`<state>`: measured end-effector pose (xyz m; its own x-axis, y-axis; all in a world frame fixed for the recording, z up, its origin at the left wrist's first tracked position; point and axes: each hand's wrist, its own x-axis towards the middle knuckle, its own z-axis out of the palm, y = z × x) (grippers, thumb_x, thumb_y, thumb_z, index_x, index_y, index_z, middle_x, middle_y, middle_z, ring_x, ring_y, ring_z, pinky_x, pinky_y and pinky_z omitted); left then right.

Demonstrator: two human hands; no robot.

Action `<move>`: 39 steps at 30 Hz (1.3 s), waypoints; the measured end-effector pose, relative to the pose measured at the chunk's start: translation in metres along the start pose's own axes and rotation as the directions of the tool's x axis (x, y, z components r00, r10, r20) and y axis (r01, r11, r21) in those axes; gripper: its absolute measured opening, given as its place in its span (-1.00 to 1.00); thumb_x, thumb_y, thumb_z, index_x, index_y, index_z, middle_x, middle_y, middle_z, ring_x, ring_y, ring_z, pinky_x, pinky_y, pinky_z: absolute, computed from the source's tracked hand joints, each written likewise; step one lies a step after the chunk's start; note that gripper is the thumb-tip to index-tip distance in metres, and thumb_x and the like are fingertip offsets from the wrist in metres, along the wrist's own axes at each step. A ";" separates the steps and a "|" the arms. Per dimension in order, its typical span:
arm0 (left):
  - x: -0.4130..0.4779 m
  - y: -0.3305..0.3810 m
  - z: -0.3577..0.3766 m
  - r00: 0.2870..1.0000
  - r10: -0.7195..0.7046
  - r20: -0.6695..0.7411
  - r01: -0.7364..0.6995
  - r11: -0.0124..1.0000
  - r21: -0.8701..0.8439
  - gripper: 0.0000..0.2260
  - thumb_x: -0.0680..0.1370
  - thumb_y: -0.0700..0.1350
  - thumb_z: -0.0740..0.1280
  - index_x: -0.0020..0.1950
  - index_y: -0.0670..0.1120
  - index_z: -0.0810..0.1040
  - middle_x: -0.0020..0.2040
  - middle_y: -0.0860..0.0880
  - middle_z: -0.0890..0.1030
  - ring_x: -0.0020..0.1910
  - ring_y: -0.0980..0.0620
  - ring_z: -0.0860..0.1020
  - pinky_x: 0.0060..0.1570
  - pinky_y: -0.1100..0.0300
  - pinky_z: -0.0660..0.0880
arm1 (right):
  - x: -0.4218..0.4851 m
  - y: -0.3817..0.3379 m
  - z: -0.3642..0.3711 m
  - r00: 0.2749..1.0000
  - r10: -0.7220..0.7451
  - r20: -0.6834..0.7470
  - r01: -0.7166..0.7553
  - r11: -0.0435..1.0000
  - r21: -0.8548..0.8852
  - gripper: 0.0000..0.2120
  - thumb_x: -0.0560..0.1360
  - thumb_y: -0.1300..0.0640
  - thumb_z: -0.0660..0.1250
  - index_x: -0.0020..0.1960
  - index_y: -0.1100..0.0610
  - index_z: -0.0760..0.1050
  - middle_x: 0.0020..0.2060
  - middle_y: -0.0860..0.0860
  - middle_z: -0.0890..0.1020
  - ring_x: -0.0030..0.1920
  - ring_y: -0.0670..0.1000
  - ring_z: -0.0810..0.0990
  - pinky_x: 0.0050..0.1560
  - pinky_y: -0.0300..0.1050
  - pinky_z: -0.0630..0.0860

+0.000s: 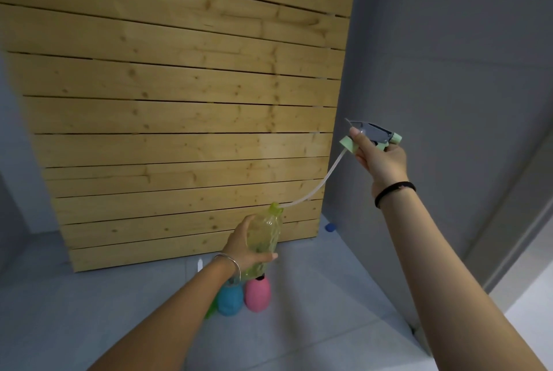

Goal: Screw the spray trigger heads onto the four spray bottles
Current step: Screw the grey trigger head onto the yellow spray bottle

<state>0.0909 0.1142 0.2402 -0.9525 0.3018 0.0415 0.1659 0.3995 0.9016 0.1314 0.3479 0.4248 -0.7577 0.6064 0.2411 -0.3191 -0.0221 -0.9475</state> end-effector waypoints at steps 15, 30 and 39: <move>0.000 0.041 0.014 0.990 0.136 0.025 -0.134 0.987 -0.087 -0.35 0.19 -0.03 0.61 0.08 0.37 0.33 0.10 0.29 0.49 0.07 0.42 0.45 -0.13 0.63 0.36 | -0.037 0.055 0.032 0.951 0.113 0.287 -0.048 0.973 -0.224 -0.70 0.22 0.01 0.58 -0.20 0.13 0.56 -0.28 0.02 0.63 -0.24 -0.01 0.58 -0.09 -0.02 0.53; -0.001 0.062 0.002 0.978 0.207 0.031 -0.195 0.956 -0.219 -0.50 0.18 0.06 0.56 0.02 0.37 0.47 -0.04 0.20 0.66 -0.06 0.27 0.62 -0.17 0.49 0.47 | -0.038 0.066 0.031 0.859 0.201 0.471 -0.182 0.980 -0.087 -0.39 0.11 -0.01 0.59 0.13 0.11 0.58 -0.04 -0.02 0.72 0.01 -0.10 0.67 -0.10 -0.32 0.57; -0.004 0.077 0.000 0.934 0.357 -0.031 -0.358 0.931 -0.069 -0.09 0.31 0.09 0.48 0.38 0.49 -0.10 0.11 0.72 0.25 0.11 0.58 0.36 -0.05 0.65 0.34 | -0.031 0.056 0.044 0.871 0.156 0.466 -0.092 0.983 -0.156 -0.61 0.18 0.08 0.61 -0.02 0.05 0.64 -0.10 -0.01 0.73 -0.02 -0.07 0.68 0.00 -0.21 0.58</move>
<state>0.1072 0.1438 0.3089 -0.8380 0.3978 0.3735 0.4777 0.2042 0.8545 0.1122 0.2931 0.3734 -0.9748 0.1547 0.1605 -0.1551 0.0461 -0.9868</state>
